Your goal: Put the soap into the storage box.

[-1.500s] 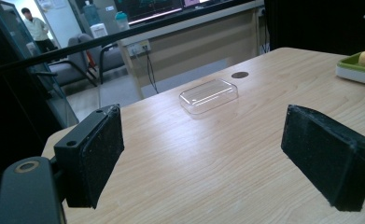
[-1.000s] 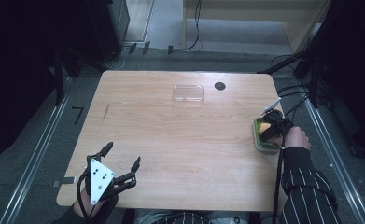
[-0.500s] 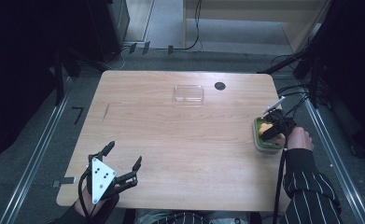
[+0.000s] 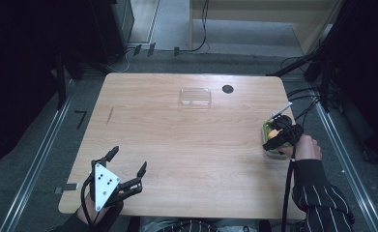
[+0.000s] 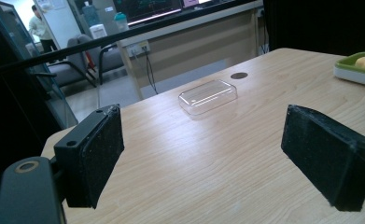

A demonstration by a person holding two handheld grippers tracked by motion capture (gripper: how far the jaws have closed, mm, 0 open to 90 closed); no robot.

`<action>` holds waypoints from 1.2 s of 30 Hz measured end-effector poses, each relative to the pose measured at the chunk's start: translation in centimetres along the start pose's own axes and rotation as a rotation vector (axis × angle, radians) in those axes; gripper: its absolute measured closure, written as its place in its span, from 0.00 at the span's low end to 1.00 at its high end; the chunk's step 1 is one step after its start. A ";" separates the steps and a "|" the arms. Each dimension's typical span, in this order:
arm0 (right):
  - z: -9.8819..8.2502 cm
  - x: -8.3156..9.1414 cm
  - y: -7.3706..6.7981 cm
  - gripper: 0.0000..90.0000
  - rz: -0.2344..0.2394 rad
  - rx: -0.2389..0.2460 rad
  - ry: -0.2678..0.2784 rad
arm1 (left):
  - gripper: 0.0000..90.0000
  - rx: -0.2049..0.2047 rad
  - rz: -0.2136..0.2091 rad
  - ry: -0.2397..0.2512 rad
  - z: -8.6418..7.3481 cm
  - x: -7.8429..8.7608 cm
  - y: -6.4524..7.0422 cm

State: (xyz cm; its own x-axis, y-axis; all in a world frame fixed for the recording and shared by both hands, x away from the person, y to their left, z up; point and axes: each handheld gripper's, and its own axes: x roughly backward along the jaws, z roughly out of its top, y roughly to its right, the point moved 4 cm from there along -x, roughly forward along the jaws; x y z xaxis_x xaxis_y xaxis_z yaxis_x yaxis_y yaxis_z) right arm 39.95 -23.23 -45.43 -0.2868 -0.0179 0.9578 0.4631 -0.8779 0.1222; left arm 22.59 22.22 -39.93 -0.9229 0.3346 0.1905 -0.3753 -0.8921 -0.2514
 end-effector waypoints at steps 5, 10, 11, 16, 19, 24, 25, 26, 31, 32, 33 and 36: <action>0.1 0.1 -1.7 0.08 0.025 0.045 -0.003 | 0.15 0.000 0.000 0.000 0.0 0.0 0.0; 0.3 0.5 -3.4 0.07 0.041 0.087 0.004 | 0.15 0.000 0.001 0.000 0.0 0.0 0.0; 0.3 0.5 -3.4 0.07 0.041 0.087 0.004 | 0.15 0.000 0.001 0.000 0.0 0.0 0.0; 0.3 0.5 -5.3 0.06 0.060 0.134 0.007 | 0.15 0.000 0.002 0.001 0.0 0.0 0.0; 0.2 0.5 -6.5 0.06 0.068 0.162 0.003 | 0.15 -0.001 0.002 0.000 0.0 0.0 0.0; -0.3 0.1 -8.4 0.06 0.074 0.216 -0.017 | 0.15 0.000 0.002 0.001 0.0 0.0 -0.1; -0.5 -0.1 -8.9 0.06 0.074 0.234 -0.022 | 0.15 0.000 0.001 0.001 0.0 0.0 -0.1; -0.6 -0.1 -9.1 0.06 0.080 0.237 -0.023 | 0.15 -0.001 0.001 0.000 0.0 0.0 -0.1; -1.2 -0.3 -9.7 0.06 0.083 0.249 -0.031 | 0.15 0.001 0.001 0.000 0.0 0.0 -0.1; -1.5 -0.5 -10.0 0.06 0.083 0.253 -0.039 | 0.15 0.000 0.001 0.000 0.0 0.0 0.0; -1.7 -0.5 -10.1 0.06 0.084 0.264 -0.037 | 0.15 -0.001 0.000 0.000 0.0 0.0 0.0; -2.1 -0.6 -10.5 0.06 0.090 0.273 -0.041 | 0.15 -0.001 0.000 0.000 0.0 0.0 0.0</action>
State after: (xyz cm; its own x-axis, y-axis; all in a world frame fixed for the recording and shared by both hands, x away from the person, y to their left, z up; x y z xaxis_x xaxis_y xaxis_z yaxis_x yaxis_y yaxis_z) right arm 33.50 -15.06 -47.86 -0.2027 -0.0652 0.9771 0.6955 -0.7120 0.0967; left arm 22.61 22.24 -39.93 -0.9230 0.3344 0.1905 -0.3752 -0.8920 -0.2519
